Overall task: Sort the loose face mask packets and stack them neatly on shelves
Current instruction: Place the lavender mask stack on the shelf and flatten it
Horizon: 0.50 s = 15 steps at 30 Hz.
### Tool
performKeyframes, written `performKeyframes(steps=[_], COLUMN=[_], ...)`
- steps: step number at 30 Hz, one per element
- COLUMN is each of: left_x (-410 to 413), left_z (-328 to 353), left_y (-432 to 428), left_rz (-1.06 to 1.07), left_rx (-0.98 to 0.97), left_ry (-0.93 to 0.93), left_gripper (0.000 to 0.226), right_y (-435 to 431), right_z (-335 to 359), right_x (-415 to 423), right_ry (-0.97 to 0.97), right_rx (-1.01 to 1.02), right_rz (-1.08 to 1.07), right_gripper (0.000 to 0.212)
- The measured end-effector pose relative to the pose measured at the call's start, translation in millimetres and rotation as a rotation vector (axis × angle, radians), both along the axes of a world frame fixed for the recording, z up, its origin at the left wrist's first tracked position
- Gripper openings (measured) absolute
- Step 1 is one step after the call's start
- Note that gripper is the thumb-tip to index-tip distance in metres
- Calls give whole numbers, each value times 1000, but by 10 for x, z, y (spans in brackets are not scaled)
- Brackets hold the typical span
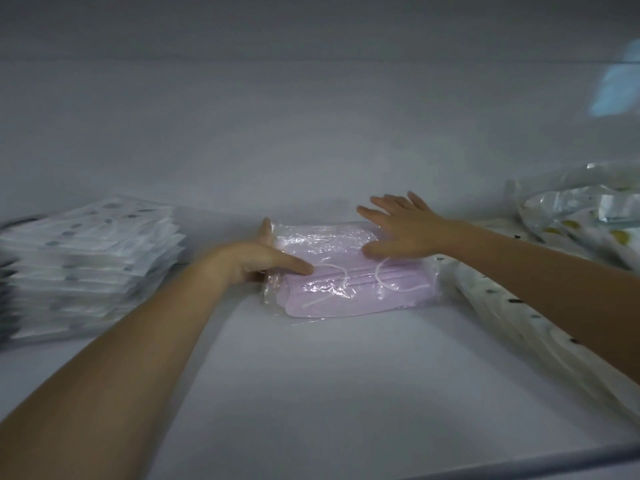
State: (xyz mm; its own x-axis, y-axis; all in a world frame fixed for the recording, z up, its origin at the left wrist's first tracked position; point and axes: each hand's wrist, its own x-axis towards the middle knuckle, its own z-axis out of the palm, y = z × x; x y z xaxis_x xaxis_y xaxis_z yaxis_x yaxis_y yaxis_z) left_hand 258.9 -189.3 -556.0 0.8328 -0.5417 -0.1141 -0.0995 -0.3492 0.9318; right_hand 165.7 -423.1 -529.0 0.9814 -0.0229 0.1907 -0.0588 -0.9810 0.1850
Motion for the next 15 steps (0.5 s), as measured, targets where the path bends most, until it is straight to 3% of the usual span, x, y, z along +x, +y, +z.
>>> performKeyframes(steps=[2,4,6,7,12,15], left_x=[-3,-26,-81,-104,-94,-53], left_z=[25,56,82,81,37,-27], left_y=[34,50,30,12,-130,-234], left_rz=[-2,-19,-19,-8,103,221], left_rx=[-33,-134,-179,-160,-150,-150], left_ry=[37,96,129,133,134,27], left_gripper=[119,83,39,30,22,45], right_y=[127,278,374,385,372,415], right_z=[89,26,-166,-230,-205,-346], right_x=[97,169,216,231,328,333], right_ry=[-36,-16,120,182,62,216], right_rx=[34,160,156,150,254,209], right_rz=[11,-4,-14,-15,-5,-5], right_gripper=[69,66,68,69,70,71])
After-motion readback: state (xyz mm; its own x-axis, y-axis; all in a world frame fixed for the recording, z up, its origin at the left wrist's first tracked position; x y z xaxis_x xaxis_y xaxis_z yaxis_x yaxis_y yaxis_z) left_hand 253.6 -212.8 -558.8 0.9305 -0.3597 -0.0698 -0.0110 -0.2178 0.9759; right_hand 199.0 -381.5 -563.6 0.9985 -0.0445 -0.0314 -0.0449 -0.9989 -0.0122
